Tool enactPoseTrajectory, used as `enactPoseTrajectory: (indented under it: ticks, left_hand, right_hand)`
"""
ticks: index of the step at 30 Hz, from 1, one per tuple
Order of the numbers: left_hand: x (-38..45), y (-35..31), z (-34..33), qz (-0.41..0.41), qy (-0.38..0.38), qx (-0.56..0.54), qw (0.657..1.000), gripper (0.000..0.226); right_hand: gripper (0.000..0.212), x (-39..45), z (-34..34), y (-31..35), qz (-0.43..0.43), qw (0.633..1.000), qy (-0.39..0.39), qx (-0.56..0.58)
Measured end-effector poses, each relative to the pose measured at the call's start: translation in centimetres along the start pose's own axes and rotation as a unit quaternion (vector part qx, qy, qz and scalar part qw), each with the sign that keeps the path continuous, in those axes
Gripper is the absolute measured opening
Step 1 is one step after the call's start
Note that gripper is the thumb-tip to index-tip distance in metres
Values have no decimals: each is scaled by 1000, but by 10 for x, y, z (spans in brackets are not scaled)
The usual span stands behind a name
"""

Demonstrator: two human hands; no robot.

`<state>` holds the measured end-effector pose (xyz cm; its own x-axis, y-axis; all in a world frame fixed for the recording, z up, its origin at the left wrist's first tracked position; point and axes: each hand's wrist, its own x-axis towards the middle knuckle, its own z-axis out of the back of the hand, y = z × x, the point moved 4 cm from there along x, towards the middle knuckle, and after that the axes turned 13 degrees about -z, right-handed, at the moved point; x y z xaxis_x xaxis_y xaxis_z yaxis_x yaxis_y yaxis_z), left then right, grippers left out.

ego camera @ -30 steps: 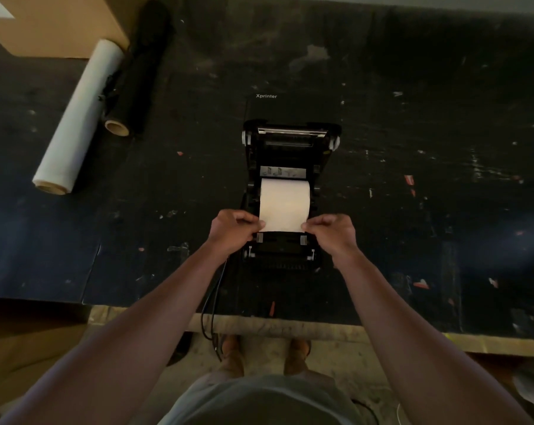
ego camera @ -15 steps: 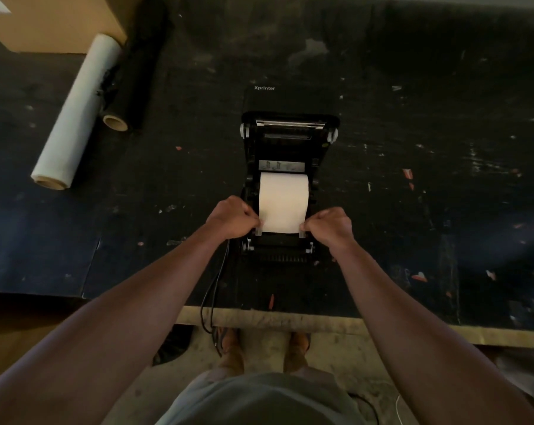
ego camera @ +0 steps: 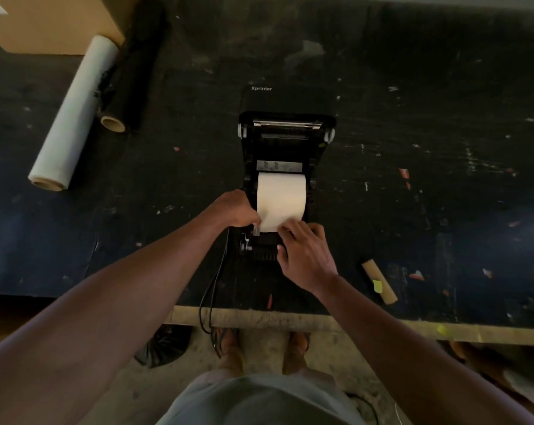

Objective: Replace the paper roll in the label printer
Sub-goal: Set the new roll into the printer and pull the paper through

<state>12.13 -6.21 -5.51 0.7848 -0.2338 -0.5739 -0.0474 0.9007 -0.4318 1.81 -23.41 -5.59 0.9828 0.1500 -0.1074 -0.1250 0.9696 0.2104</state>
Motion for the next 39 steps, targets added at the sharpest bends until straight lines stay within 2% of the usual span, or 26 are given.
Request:
enactPoseTrajectory:
  ticks: [2,4,6,7,8,10,12,14,21,30,35,39]
  left_hand:
    - [-10,-1,-1,-7,-38,34,999,38]
    - [-29,-5,-1,-48,-151,68,985,26]
    - [-51,-13,-10,-158,-251,71,952,19]
    - [-61,-16,-18,-218,-264,79,936,15]
    - [-68,-19,-28,-271,-253,93,924,11]
    - [-76,-22,-48,-318,-206,125,917,29]
    - [-76,-21,-61,-306,-166,153,925,50]
    - [-77,-21,-69,-288,-147,183,929,61]
    - [-81,-25,-65,-290,-166,220,916,50]
    - [-78,-28,-59,-301,-177,153,924,30]
    - [-79,-24,-64,-309,-160,179,920,36]
    - [-80,-29,-65,-311,-159,205,914,35]
  right_hand:
    - [38,0,-2,0,4,1000,-1,-8]
    - [35,1,-2,0,5,1000,-6,-17]
    - [32,0,-2,0,6,1000,-11,-15]
    - [32,0,-1,0,6,1000,-12,-11]
    - [32,0,-1,-1,6,1000,-9,-7]
    - [35,-2,0,0,4,1000,1,-2]
    - [37,-3,0,1,2,1000,12,-3]
    - [37,-5,0,1,-1,1000,19,-6]
    - [29,-5,6,0,-8,999,22,24]
    - [20,-3,6,-5,6,999,33,36]
    - [32,-11,6,-6,19,999,25,36]
    - [19,-11,10,-3,26,999,13,23]
